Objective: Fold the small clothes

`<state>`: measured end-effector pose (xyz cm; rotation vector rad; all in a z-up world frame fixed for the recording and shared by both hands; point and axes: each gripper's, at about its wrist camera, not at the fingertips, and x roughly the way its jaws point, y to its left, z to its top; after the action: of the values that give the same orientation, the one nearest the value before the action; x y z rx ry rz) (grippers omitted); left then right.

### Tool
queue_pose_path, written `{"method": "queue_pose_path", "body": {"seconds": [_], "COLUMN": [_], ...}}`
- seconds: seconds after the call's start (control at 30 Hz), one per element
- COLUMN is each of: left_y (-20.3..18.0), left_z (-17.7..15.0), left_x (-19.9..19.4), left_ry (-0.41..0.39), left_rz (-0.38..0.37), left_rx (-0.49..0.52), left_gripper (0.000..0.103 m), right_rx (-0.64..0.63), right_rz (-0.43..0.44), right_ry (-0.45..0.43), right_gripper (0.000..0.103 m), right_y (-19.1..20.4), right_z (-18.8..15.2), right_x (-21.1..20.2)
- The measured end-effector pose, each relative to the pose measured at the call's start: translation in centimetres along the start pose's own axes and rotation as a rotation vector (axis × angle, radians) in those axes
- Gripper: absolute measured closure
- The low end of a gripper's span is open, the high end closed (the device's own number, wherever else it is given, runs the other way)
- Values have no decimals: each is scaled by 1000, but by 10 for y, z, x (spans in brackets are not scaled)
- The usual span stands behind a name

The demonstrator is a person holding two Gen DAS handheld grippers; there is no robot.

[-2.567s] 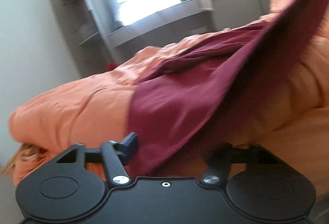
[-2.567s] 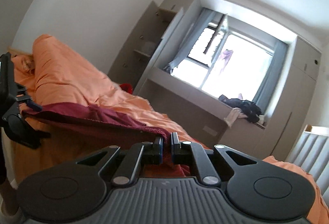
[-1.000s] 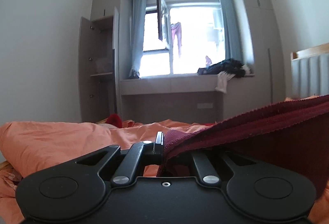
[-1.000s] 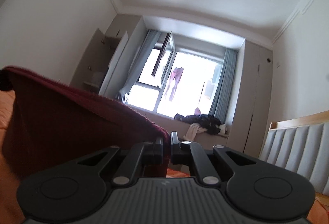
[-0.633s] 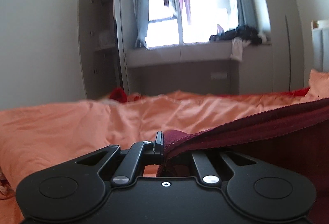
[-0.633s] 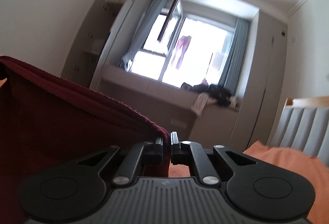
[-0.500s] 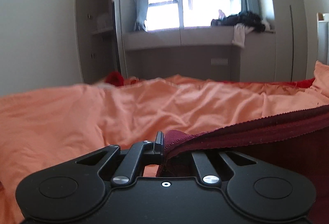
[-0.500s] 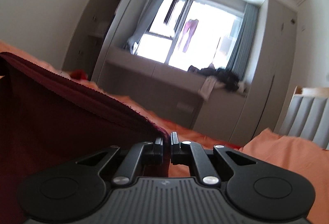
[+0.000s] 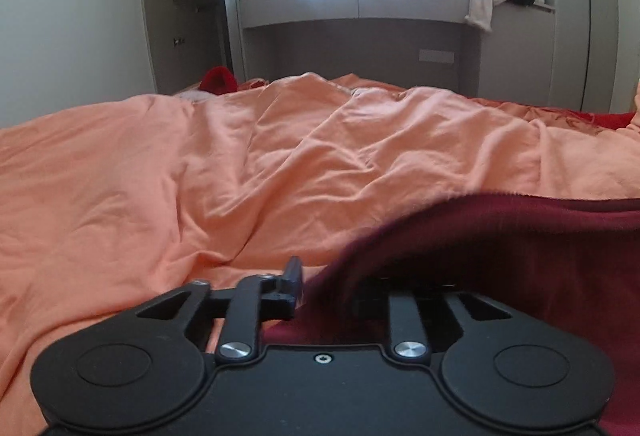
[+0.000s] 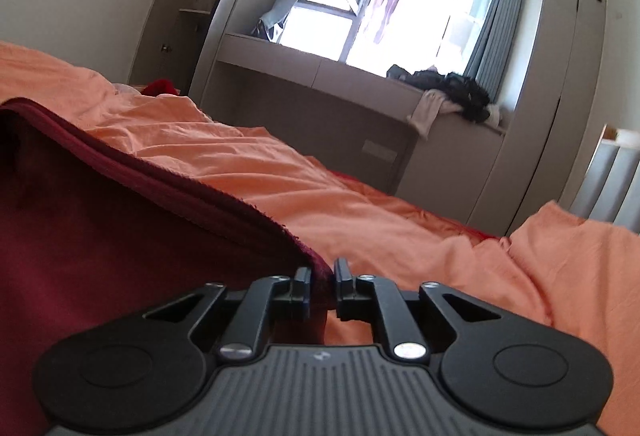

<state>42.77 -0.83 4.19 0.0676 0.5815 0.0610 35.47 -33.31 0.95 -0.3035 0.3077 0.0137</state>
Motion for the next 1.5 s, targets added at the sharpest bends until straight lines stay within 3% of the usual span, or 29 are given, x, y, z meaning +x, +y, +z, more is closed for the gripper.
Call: {"method": "queue_pose_path", "body": {"seconds": [0.03,0.07,0.1,0.17,0.27,0.3,0.47,0.6,0.7,0.8,0.9,1.03,1.3,1.5], "left_y": [1,4,6,11,14,13,16,23,34,49,57,64,70,70], "left_z": [-1,-1,-2,-4,-9,-12,-23,-24,-22,-17,-14,-21,-57,-98], "left_x": [0,0,-1,-6,-9,-7,8,4,-7,-24,-51,-93,-150,-170], "left_ry": [4,8,9,-3,-6,5,78,70,58,62,5,-86,-139,-163], "left_rz": [8,14,17,16,49,70,128,138,107,52,24,-26,-106,-165], "left_rx": [-6,-15,-27,-55,-49,-34,-38,-76,-128,-177,-199,-193,-240,-285], "left_gripper": [58,46,41,27,22,22,21,22,21,8,4,1,0,0], "right_rx": [13,30,42,61,62,53,37,101,114,120,129,176,203,166], "right_rz": [5,5,8,27,63,57,-59,-130,-154,-140,-158,-107,63,55], "right_ry": [1,0,1,5,28,40,119,132,129,94,36,-61,-189,-202], "right_gripper": [78,66,52,35,10,7,4,1,1,0,0,0,0,0], "right_y": [-4,-6,-10,-18,-23,-23,-26,-44,-50,-51,-45,-26,39,74], "right_z": [1,1,1,2,0,-3,-18,-28,-30,-25,-10,7,9,-4], "right_x": [0,-2,-3,-7,-11,-12,7,11,4,-14,-38,-74,-132,-151]}}
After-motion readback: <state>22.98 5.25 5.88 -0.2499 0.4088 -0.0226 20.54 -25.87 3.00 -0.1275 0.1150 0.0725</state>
